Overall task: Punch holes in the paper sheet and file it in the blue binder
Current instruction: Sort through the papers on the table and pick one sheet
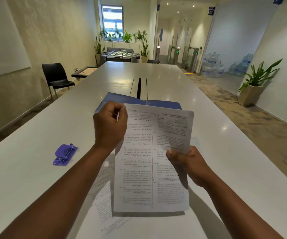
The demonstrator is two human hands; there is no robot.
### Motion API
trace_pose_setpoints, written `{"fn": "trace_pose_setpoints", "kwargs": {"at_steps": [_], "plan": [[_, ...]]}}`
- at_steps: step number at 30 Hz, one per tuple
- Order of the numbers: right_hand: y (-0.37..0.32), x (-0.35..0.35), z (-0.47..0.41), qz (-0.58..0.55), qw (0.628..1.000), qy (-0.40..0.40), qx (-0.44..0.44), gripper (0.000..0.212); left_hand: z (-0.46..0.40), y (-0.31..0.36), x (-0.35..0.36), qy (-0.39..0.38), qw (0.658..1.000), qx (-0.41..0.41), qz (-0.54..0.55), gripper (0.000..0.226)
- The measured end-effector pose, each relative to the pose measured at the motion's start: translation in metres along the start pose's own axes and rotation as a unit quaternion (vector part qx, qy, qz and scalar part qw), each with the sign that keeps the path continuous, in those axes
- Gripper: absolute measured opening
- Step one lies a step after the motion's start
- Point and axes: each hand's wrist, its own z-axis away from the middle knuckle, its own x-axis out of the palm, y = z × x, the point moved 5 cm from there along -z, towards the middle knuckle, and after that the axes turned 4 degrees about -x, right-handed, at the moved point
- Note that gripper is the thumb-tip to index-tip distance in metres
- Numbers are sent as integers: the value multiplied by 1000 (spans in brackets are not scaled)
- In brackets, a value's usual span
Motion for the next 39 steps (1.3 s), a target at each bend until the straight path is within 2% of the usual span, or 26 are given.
{"fn": "trace_pose_setpoints", "kwargs": {"at_steps": [7, 8, 10, 11, 13, 16, 18, 19, 22, 24, 27, 30, 32, 35, 37, 39], "plan": [[1, 3, 2, -18, 1000, -3, 5, 25, 2, -6, 5, -37, 998, 38, -43, 13], [1, 2, 3, -20, 1000, -1, 7, 25, 3, -5, 4, -41, 999, 19, -30, 11], [2, -1, 3, -26, 1000, 10, 13, 25, 5, -10, 8, -82, 992, -88, 47, 17], [2, -2, 3, -36, 999, 18, 18, 26, 10, -13, 13, -126, 971, -168, 110, 28], [7, -5, 2, -64, 997, 33, 29, 29, 28, -24, 25, -220, 897, -307, 228, 42], [11, -7, 0, -81, 995, 49, 35, 33, 63, -38, 33, -362, 810, -372, 273, 42], [15, -10, -1, -81, 993, 68, 44, 32, 83, -48, 34, -388, 789, -392, 270, 38], [15, -10, -2, -74, 993, 71, 51, 30, 89, -54, 35, -382, 791, -398, 264, 34], [23, -14, -4, 17, 996, 59, 66, 29, 100, -71, 39, -345, 826, -396, 203, 22], [35, -31, -5, 84, 987, 109, 88, 35, 106, -87, 41, -330, 838, -403, 162, 20], [51, -68, -3, 248, 939, 196, 137, 63, 114, -109, 41, -328, 842, -413, 109, 21], [58, -96, 0, 369, 889, 203, 182, 62, 114, -117, 43, -324, 849, -411, 77, 23], [61, -108, 0, 417, 862, 195, 213, 63, 112, -120, 48, -325, 857, -397, 42, 27], [72, -119, -5, 461, 832, 185, 248, 91, 108, -127, 56, -329, 858, -395, 15, 26], [90, -129, -14, 480, 816, 181, 265, 105, 107, -130, 60, -337, 852, -401, -3, 17], [85, -122, -14, 495, 805, 168, 279, 105, 108, -132, 62, -339, 844, -416, -6, 18]]}}
